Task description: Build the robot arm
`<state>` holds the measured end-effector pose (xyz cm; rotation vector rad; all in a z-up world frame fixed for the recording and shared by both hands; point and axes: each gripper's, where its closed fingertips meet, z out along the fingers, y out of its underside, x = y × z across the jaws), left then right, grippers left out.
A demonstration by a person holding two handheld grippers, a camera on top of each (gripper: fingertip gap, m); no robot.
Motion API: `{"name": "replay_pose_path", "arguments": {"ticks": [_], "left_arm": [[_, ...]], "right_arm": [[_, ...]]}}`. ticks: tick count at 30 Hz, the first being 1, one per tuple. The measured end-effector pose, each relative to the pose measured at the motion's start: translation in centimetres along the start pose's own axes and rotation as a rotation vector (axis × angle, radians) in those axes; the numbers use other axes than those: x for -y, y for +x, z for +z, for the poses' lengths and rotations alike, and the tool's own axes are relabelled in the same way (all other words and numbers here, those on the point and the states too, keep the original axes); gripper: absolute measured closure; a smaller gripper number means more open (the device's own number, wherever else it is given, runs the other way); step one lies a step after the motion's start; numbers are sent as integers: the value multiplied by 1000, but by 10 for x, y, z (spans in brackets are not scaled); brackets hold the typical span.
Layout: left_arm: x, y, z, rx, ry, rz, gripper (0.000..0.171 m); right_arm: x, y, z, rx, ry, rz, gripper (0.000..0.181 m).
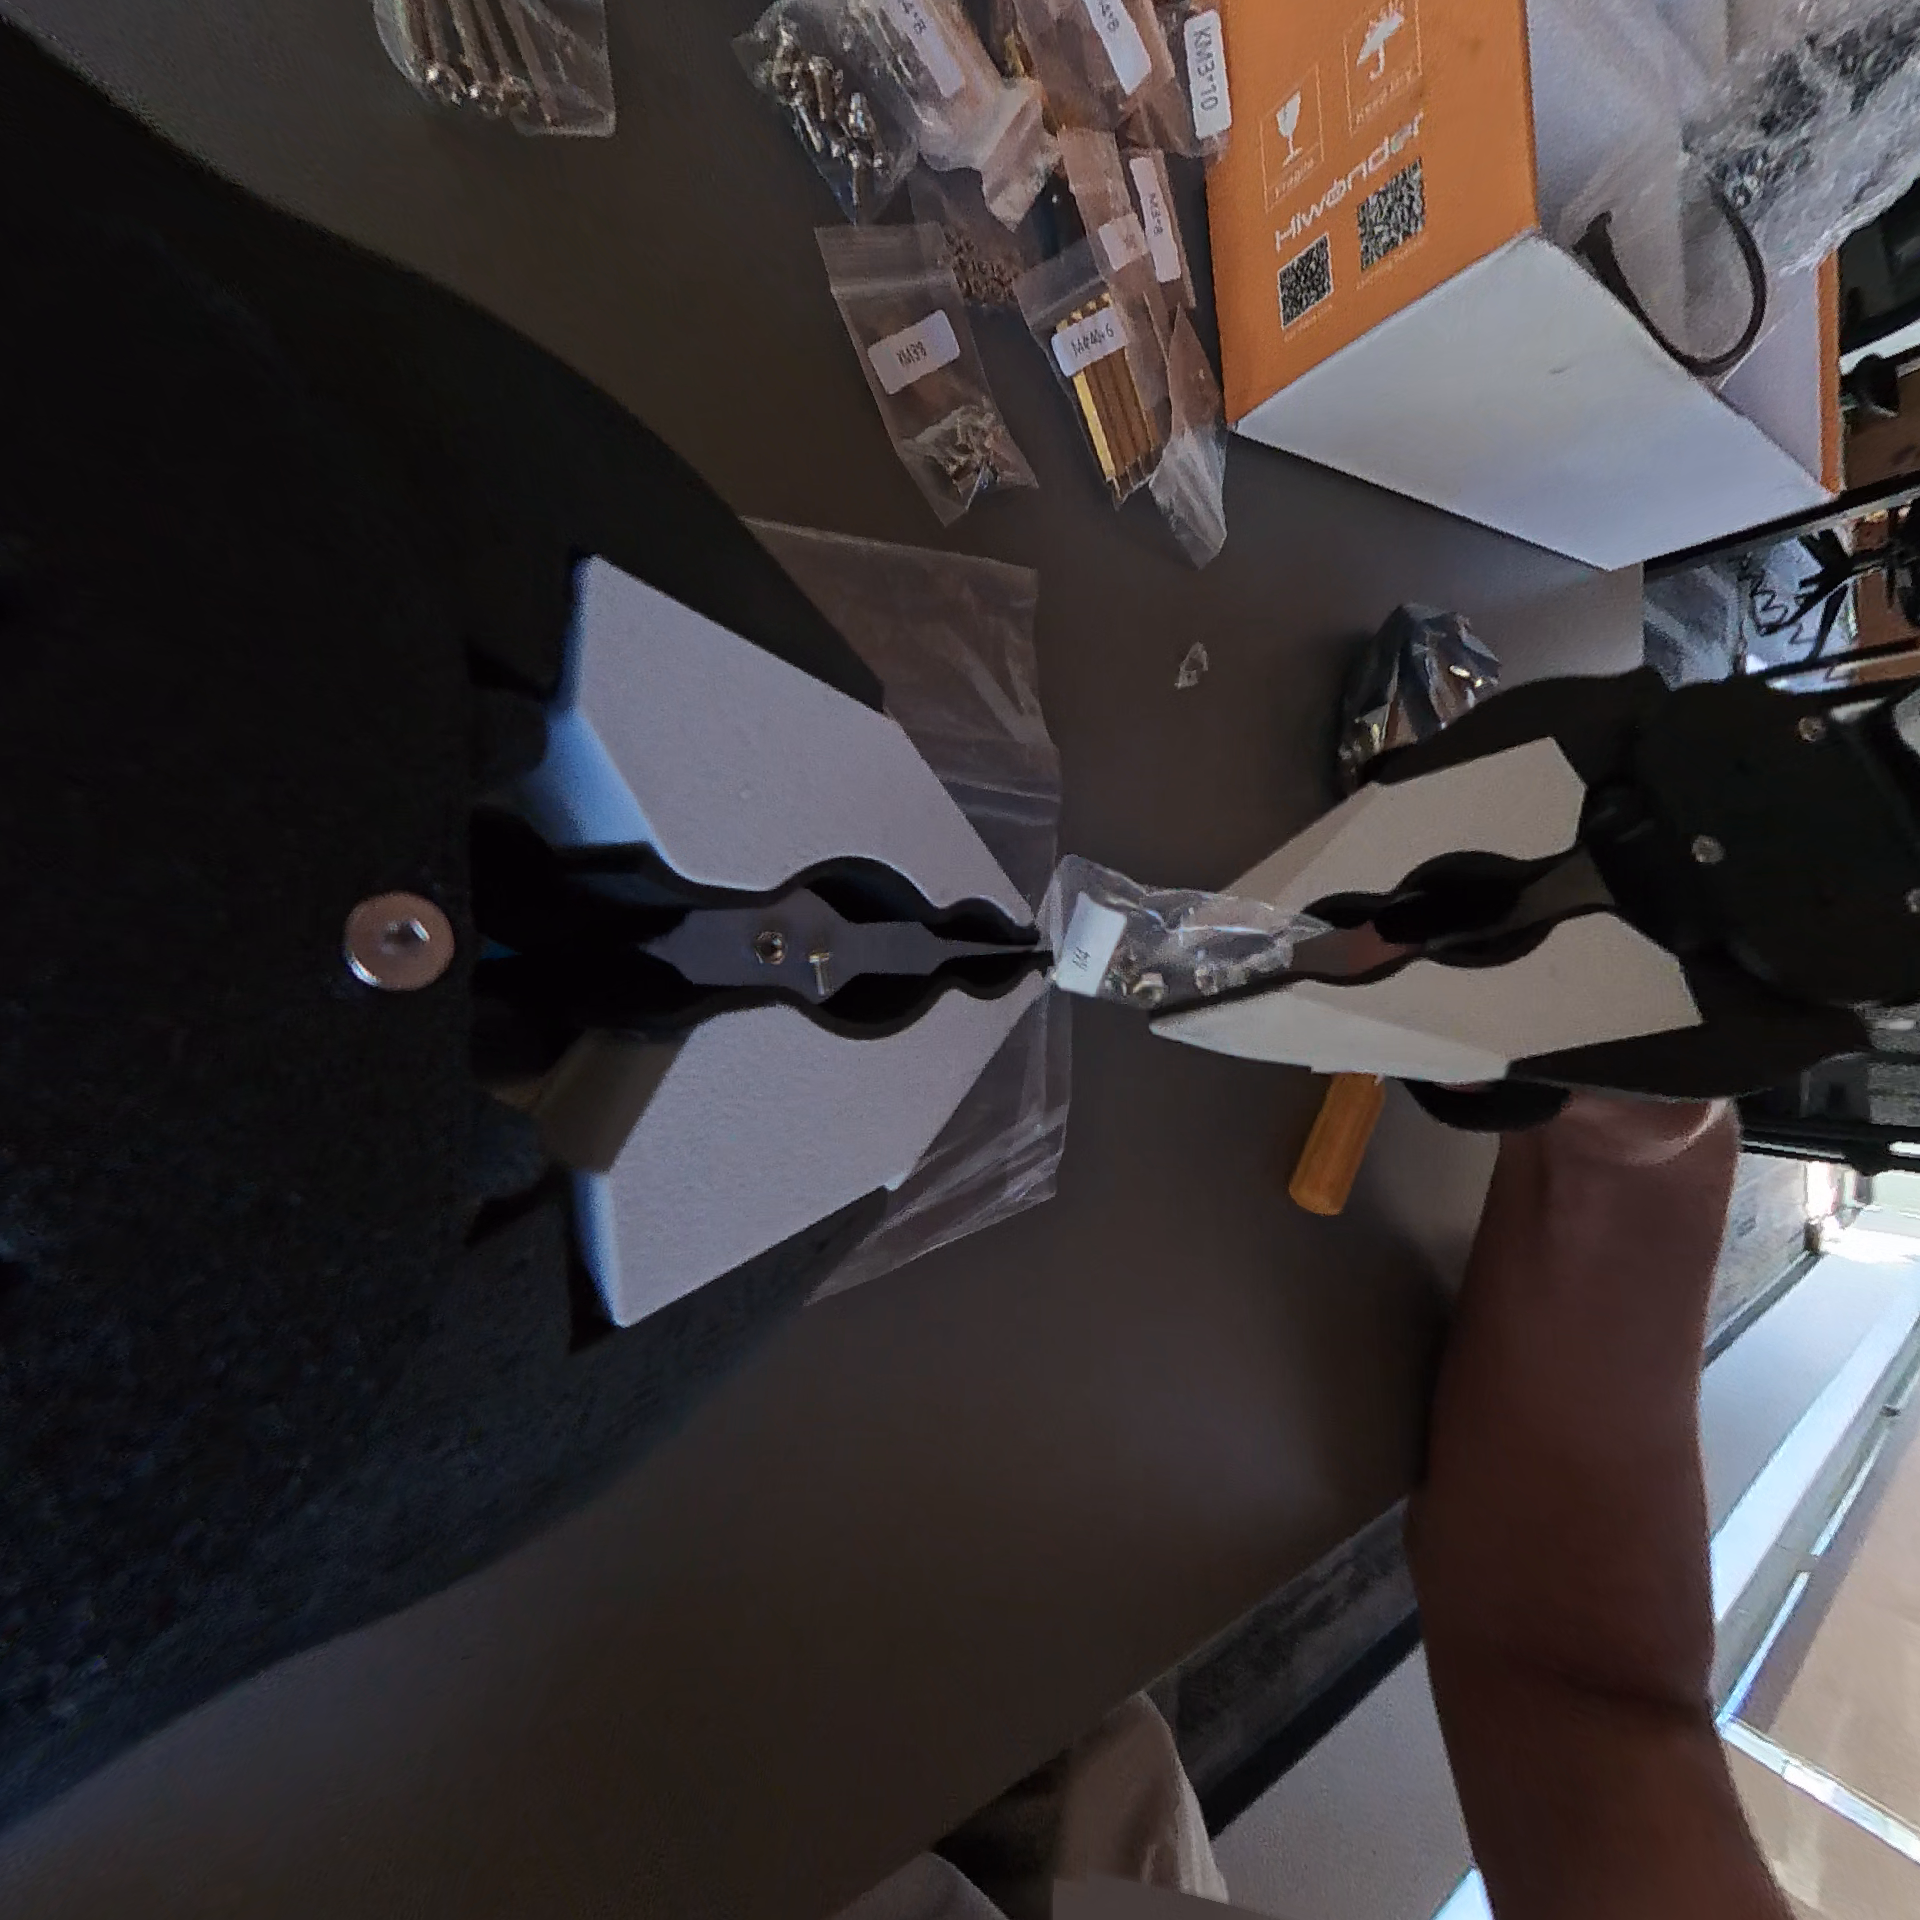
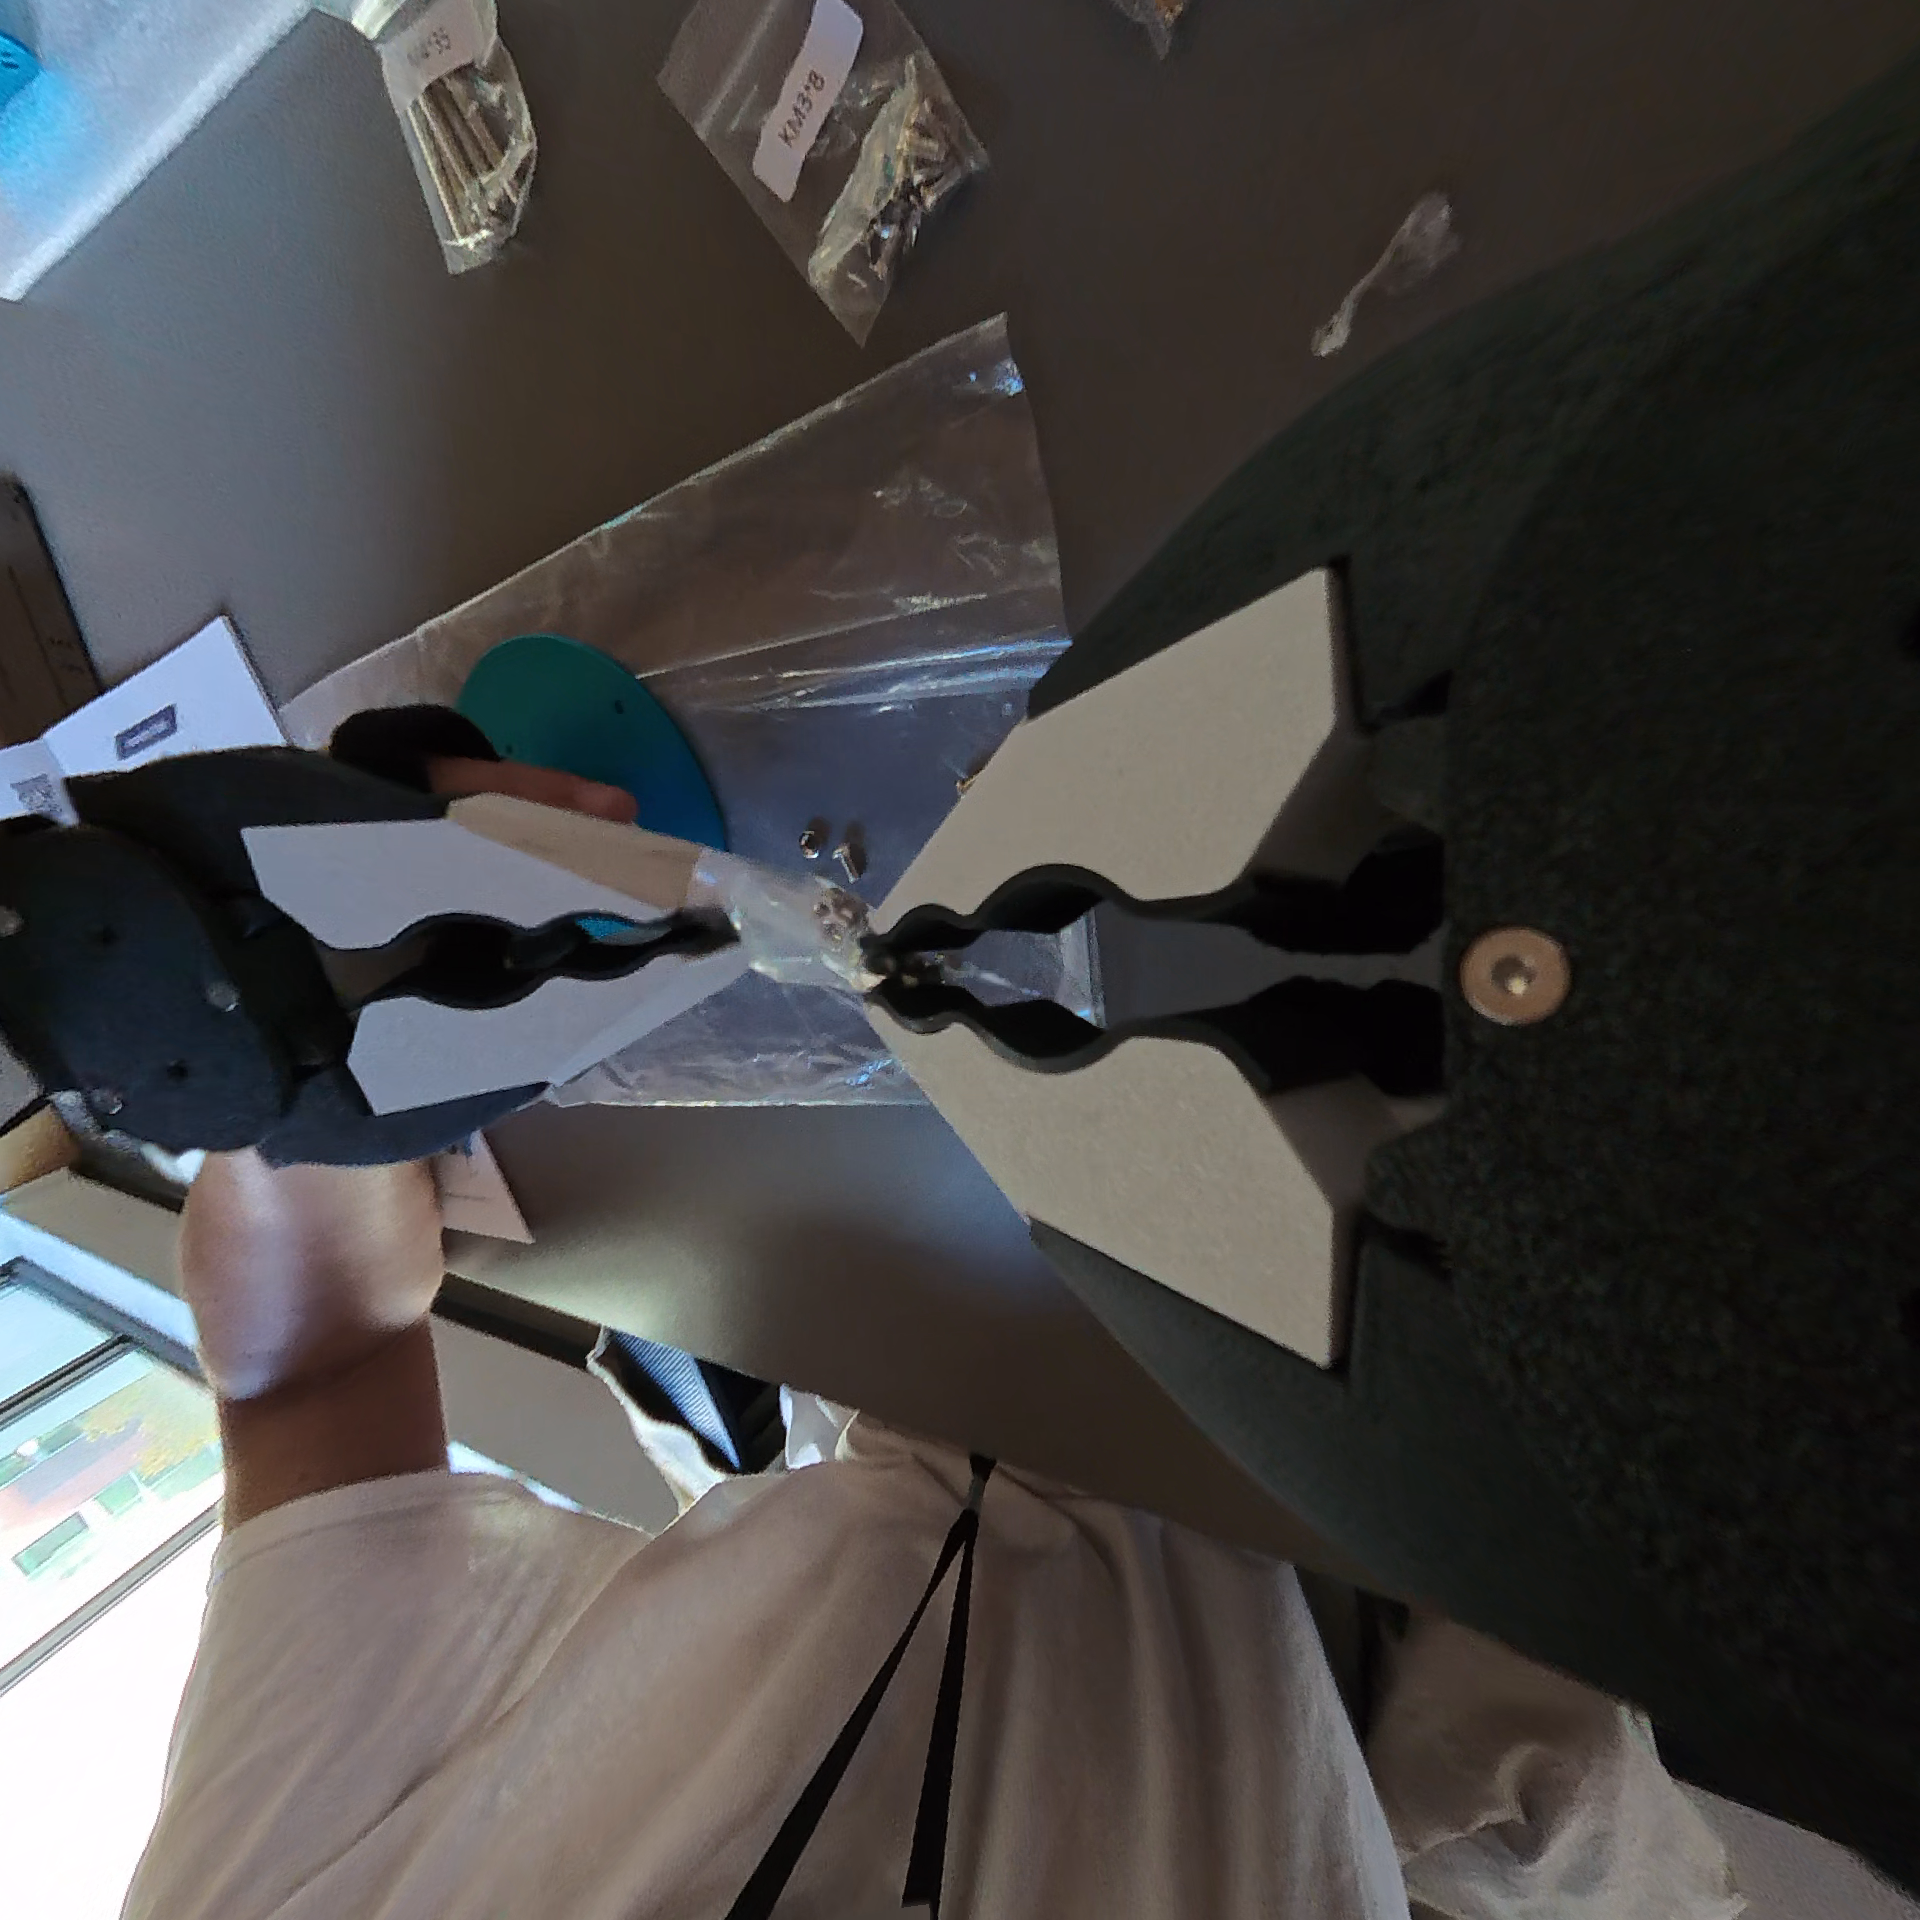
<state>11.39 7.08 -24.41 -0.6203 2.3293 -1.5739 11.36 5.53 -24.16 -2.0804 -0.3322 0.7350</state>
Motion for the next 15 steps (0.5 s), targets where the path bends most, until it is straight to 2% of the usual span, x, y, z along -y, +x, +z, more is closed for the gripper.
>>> {"name": "replay_pose_path", "arguments": {"ticks": [2,5,6,8,11,15], "left_arm": [[5,-4,-2,16,25,-44,157],[16,-3,-6,-18,94,-122,152],[22,-1,-8,-49,131,-155,154],[34,6,-15,-111,211,-191,171],[38,4,-20,-112,241,-166,171],[42,14,-22,-112,276,-43,171]], "right_arm": [[6,-2,-4,25,38,10,177],[15,-13,-10,96,104,2,177],[18,-15,-12,117,125,2,177],[19,-15,-14,122,134,2,177],[20,-11,-17,108,152,6,177],[21,-13,-14,118,155,4,178]]}}
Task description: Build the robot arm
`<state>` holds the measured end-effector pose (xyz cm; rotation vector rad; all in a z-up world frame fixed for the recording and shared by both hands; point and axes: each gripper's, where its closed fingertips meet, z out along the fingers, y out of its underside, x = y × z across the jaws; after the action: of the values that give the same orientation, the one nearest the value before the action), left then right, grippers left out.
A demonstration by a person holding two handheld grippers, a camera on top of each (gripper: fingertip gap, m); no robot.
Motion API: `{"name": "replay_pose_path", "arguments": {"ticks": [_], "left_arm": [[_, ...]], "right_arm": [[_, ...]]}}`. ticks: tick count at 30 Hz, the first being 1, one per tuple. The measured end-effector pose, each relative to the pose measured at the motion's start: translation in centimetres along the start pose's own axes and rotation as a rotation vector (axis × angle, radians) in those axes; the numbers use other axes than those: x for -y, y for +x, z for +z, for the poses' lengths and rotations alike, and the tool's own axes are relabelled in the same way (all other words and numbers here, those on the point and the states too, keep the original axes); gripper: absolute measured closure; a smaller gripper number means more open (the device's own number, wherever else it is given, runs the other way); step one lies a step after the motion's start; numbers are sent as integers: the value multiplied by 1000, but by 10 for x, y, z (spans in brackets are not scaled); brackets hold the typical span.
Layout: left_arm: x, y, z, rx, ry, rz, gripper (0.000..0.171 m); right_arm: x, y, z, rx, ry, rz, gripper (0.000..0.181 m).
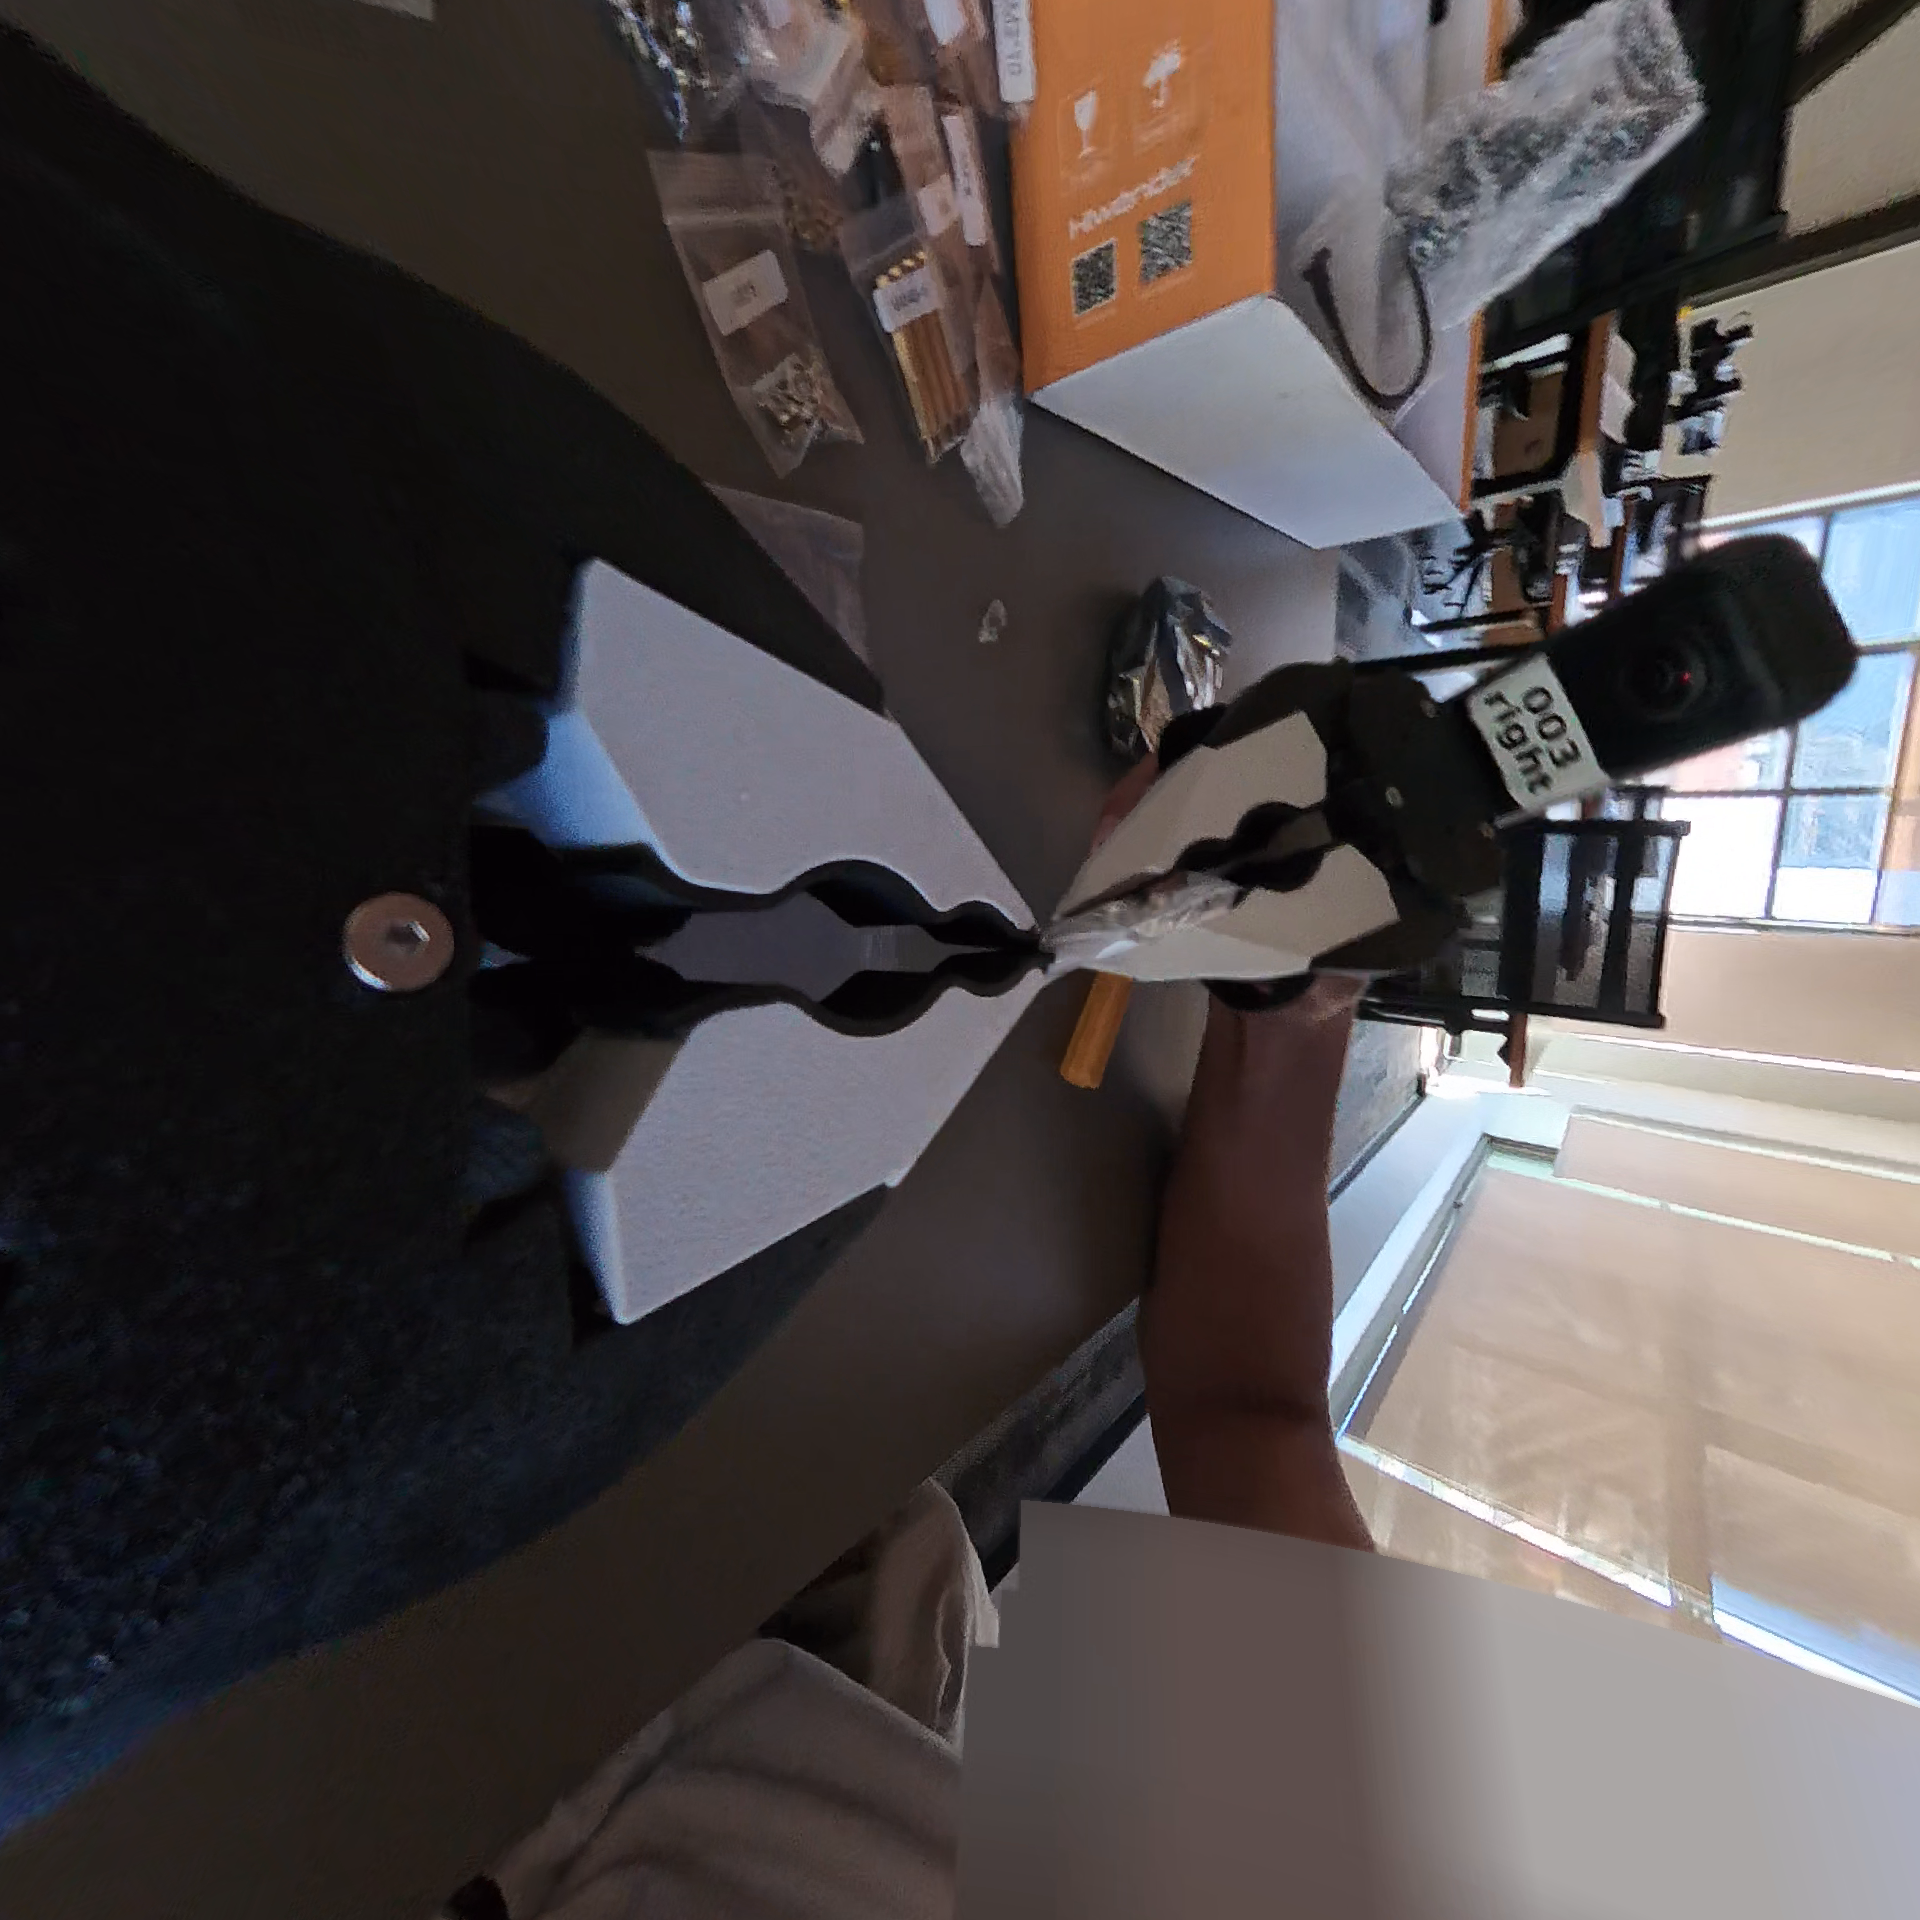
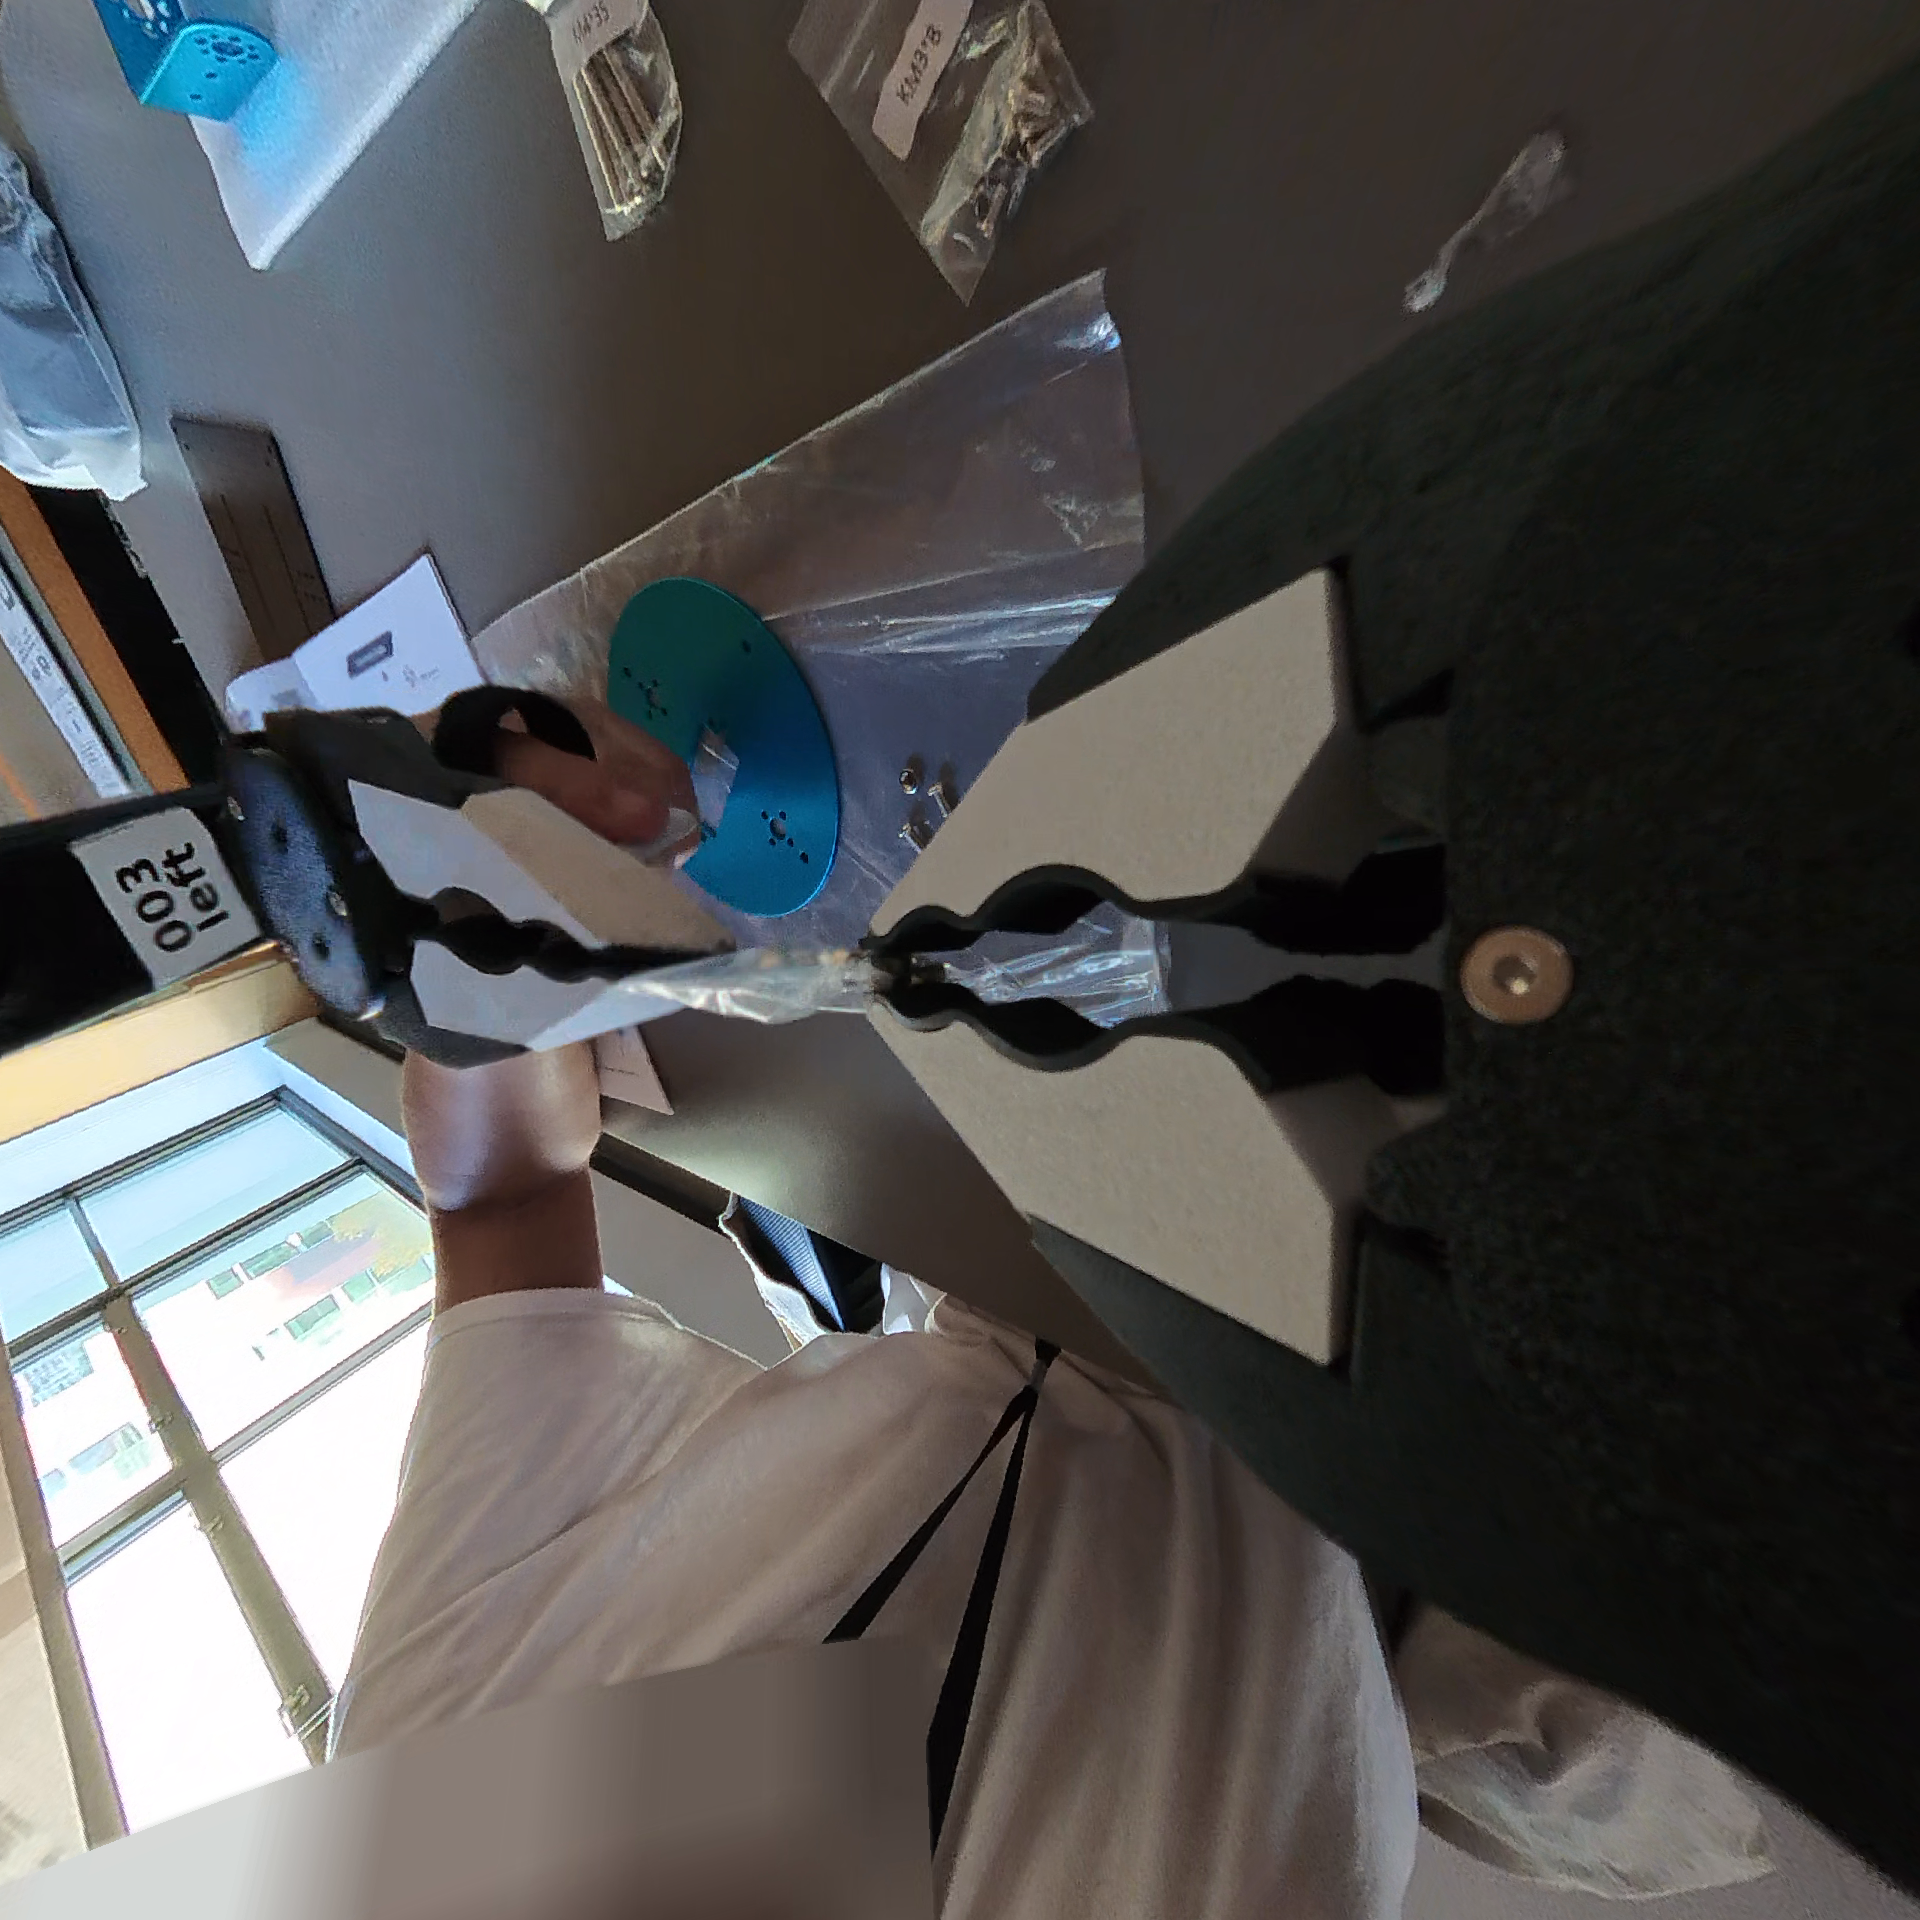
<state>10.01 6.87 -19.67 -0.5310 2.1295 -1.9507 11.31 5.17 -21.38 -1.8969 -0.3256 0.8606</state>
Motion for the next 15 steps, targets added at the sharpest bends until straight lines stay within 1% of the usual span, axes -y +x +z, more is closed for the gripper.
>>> {"name": "replay_pose_path", "arguments": {"ticks": [3,5,7,10,12,13,14,15], "left_arm": [[1,6,3,-6,6,54,171],[-1,3,2,13,-5,62,171],[-10,-9,0,62,-62,47,171],[-24,-15,0,66,-153,-2,171],[-31,-16,0,81,-195,13,162],[-35,-17,1,89,-212,26,160],[-38,-16,2,88,-230,41,161],[-42,-13,3,75,-249,60,171]], "right_arm": [[0,-1,0,3,0,-6,178],[1,-1,-1,3,5,-2,178],[0,2,-2,-18,-8,-8,178],[-10,7,0,-66,-73,-25,177],[-16,9,2,-75,-111,-25,177],[-19,11,2,-86,-129,-25,177],[-21,12,3,-93,-137,-24,178],[-22,12,4,-91,-139,-20,178]]}}
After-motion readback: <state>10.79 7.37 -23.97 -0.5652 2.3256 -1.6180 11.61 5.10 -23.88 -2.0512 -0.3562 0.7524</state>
